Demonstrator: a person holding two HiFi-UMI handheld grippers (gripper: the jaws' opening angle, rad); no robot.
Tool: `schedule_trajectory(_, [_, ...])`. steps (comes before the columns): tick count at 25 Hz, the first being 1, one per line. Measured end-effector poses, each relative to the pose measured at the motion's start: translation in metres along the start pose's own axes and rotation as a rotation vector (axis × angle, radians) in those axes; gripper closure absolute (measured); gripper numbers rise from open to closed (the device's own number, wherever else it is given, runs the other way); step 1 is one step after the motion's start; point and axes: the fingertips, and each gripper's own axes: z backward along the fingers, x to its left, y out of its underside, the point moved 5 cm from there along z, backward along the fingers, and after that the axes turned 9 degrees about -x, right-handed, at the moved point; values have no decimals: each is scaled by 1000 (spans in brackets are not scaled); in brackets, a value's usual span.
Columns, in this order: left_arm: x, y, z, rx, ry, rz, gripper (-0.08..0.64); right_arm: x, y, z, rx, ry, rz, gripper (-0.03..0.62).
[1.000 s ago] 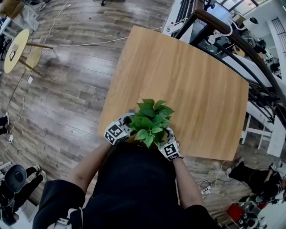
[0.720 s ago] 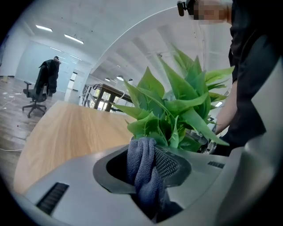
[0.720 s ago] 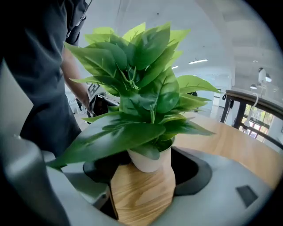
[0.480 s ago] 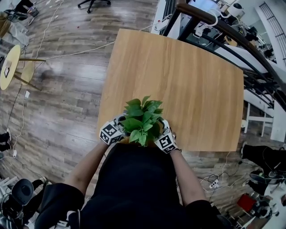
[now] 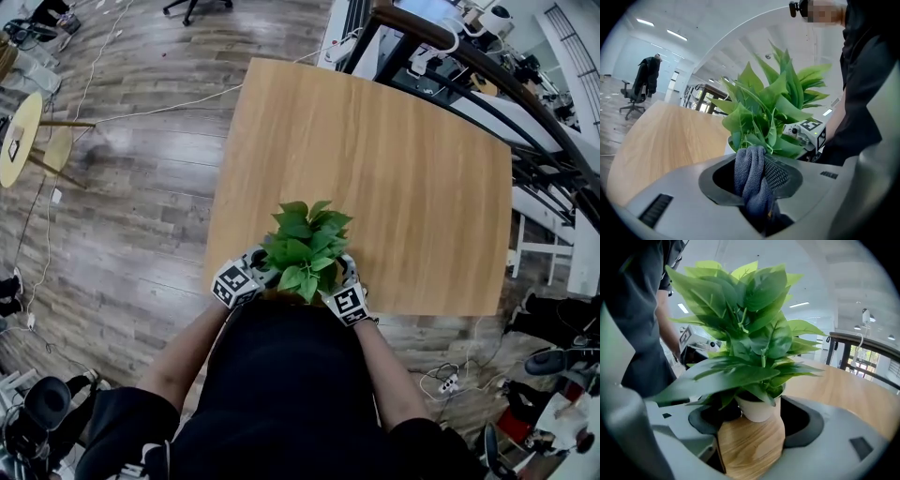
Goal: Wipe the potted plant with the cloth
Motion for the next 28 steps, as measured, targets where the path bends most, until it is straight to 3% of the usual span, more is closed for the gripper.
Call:
schedule_trajectory(5, [16,-16,6,-3,-64,1,422,15,7,15,27,-118,-18,253])
schedule_trajectory(8, [26,-14,8,-18,-79,-19,422,1,14,16,58,-73,-23,253])
schedule_trajectory(10, [26,-13,11,-11,-76,-16,422,-6,12,11,55,-35,31,252])
schedule_trajectory(15, [21,-10,9,-7,-54,-53,422,-5,-7,-6,56,-100,167,252])
schedule_trajectory(28, [-3,2,3,-15,-12,11,422,-11,-9,-8,57,-40,117,253])
